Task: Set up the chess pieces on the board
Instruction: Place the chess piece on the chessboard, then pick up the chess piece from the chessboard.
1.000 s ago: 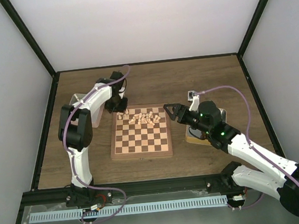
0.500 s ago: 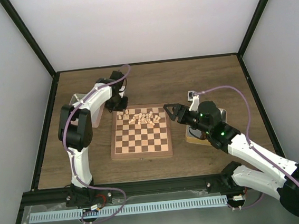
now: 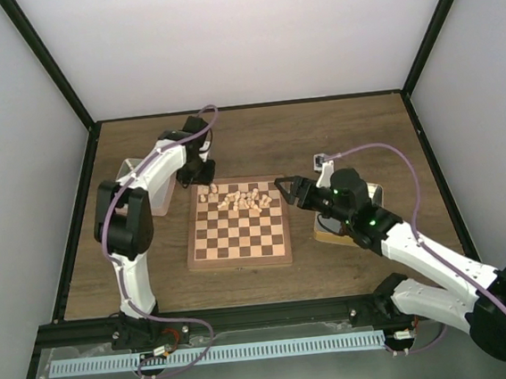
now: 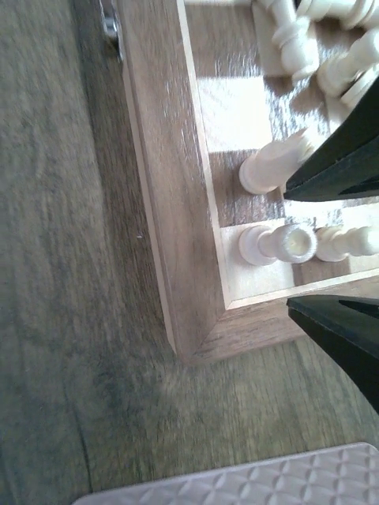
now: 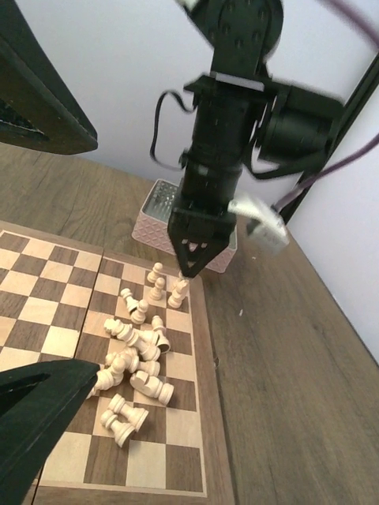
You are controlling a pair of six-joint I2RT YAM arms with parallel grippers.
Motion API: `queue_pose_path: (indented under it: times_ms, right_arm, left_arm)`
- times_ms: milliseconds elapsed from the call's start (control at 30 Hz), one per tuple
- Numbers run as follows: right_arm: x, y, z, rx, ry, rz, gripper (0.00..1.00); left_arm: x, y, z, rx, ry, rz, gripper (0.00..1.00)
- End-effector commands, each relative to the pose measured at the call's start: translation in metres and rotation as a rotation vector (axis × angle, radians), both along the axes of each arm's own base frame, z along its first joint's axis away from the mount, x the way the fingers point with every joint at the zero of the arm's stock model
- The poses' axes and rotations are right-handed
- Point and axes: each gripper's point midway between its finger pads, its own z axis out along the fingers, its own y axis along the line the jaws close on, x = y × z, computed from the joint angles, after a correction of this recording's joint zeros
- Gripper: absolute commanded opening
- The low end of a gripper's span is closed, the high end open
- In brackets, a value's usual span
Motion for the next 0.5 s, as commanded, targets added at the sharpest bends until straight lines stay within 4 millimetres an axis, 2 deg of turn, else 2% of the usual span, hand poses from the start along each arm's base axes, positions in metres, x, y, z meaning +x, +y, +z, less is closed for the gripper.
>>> queue_pose_path:
  times_ms: [0,100,200,300,467]
  right_arm:
    - [0.009,0.009,0.003,-0.052,-0.001,0.031,0.72]
    - [0.016,0.020,-0.016,-0.142,0.063,0.076,0.70]
    - [0.026,0.029,-0.044,-0.263,0.122,0.100,0.61]
    - [0.033,0.037,-0.063,-0.406,0.140,0.093,0.57]
    - [0.045,0.047,-0.089,-0.631,0.183,0.059,0.51]
  left_arm:
    - [0.005,-0.005,0.050,-0.062,-0.117,0.004,0.36]
    - [0.006,-0.004,0.075,-0.094,-0.197,0.014,0.37]
    - [0.002,-0.006,0.108,-0.160,-0.317,0.017,0.38]
    - [-0.005,-0.008,0.137,-0.239,-0.439,0.009,0.39]
    - [-0.024,0.000,0.177,-0.324,-0.664,0.009,0.44]
